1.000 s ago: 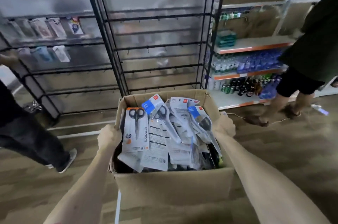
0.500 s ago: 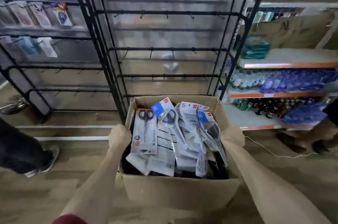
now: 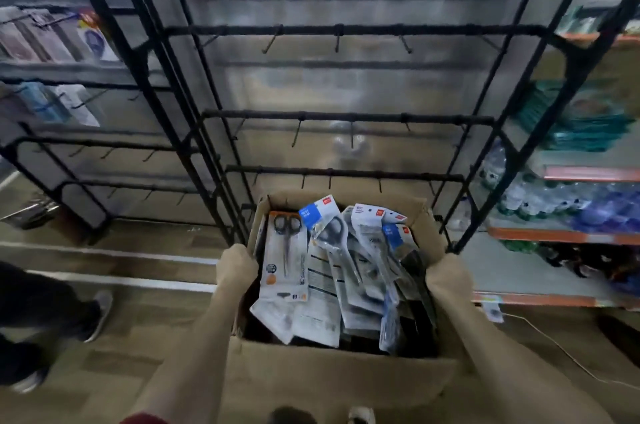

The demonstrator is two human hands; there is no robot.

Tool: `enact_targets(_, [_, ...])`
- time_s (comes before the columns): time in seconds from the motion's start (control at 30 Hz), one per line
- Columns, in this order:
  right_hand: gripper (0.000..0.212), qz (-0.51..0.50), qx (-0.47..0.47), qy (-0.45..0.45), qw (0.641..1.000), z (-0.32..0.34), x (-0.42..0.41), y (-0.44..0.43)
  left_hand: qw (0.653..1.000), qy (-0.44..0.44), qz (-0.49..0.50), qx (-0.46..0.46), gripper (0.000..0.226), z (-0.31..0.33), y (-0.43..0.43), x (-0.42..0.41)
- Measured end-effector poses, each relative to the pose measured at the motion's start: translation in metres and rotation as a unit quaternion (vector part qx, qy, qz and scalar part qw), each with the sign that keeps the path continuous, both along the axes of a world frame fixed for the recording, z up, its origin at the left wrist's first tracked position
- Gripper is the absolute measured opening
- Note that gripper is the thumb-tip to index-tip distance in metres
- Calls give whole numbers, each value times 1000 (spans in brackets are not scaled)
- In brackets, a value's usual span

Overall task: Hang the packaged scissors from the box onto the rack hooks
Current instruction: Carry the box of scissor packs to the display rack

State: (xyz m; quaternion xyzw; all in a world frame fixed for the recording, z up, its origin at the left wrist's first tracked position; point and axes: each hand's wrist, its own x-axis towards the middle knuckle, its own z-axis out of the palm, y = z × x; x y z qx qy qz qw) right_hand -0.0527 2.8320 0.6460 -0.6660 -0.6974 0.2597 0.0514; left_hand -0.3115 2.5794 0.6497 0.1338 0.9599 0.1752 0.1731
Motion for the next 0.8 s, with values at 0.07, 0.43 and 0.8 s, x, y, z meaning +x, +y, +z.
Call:
enact_targets(0.07, [25,14,1,13,1000,2,-32,16,1000,-6,2,-3,21,0,11,-23])
enact_targets(0.43, [24,3,-38,9,999,-55,-168,33,999,-33,-8,-22,24,-54,41,-178])
enact_targets(0.8, [27,6,-103,-19,995,-129,-203,8,997,-65,4,-40,27,-112,18,-224])
